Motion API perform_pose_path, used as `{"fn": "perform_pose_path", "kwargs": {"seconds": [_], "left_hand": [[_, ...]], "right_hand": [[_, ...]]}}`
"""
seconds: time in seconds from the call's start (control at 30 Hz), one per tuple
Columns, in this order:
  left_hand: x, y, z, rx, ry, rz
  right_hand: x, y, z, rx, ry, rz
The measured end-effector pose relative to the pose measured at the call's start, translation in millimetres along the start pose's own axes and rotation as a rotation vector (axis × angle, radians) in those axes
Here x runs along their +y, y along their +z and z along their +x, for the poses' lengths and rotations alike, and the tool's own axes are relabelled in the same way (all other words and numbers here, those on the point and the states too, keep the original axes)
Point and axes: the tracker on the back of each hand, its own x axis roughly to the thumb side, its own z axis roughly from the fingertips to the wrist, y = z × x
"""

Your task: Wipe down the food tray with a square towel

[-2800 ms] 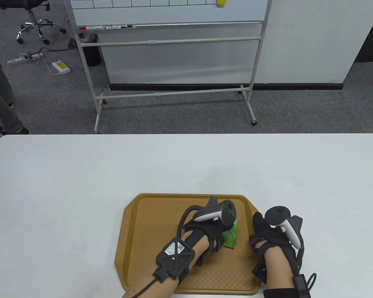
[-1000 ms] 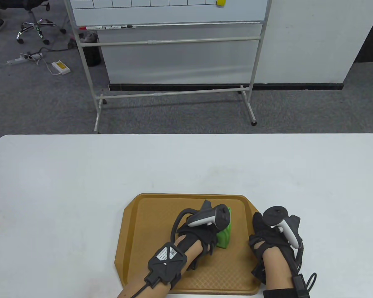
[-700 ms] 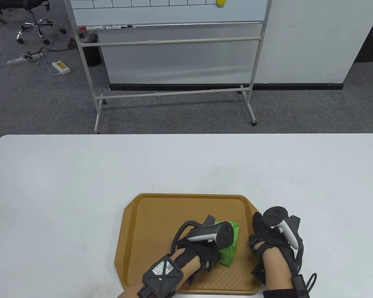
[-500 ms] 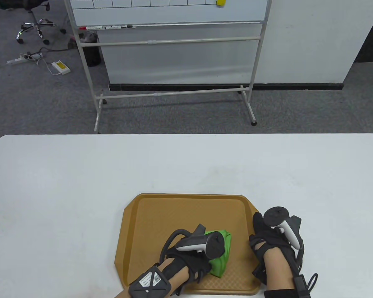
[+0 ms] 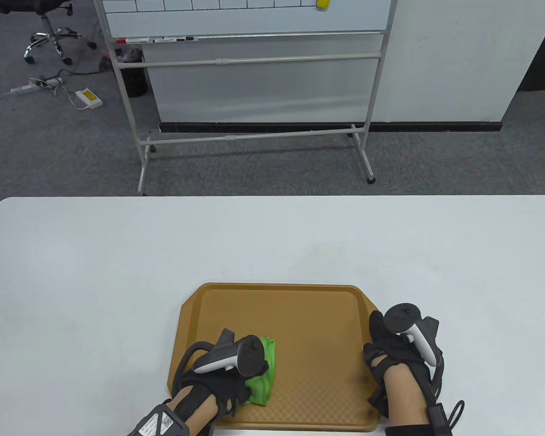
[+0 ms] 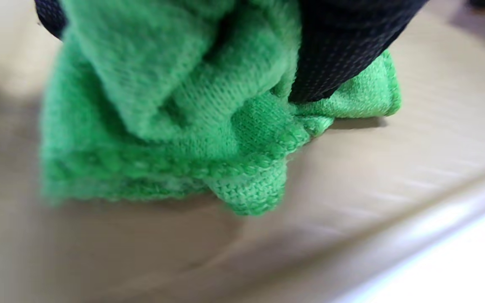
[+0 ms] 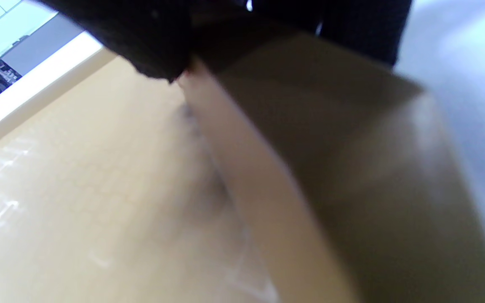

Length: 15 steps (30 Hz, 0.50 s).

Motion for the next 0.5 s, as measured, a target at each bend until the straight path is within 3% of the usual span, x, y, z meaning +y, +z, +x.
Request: {"fn": "perform_pose_path", "kwargs": {"seconds": [0.2,0.4,0.5], "left_hand": [[12.7,-18.5,-15.4,0.108,0.025,0.022],[30.4,-54.4,1.4,0.120,0.070,0.049],[38.0,-76.6,16.6,0.058,0.128,0.102]], "right_hand": [[1.0,1.2,3.6,0.018,0.023,-0.022],[1.8,2.0,5.5,0.020,0.030,-0.035],[1.8,2.0,5.5,0.018,0.028,-0.033]]}}
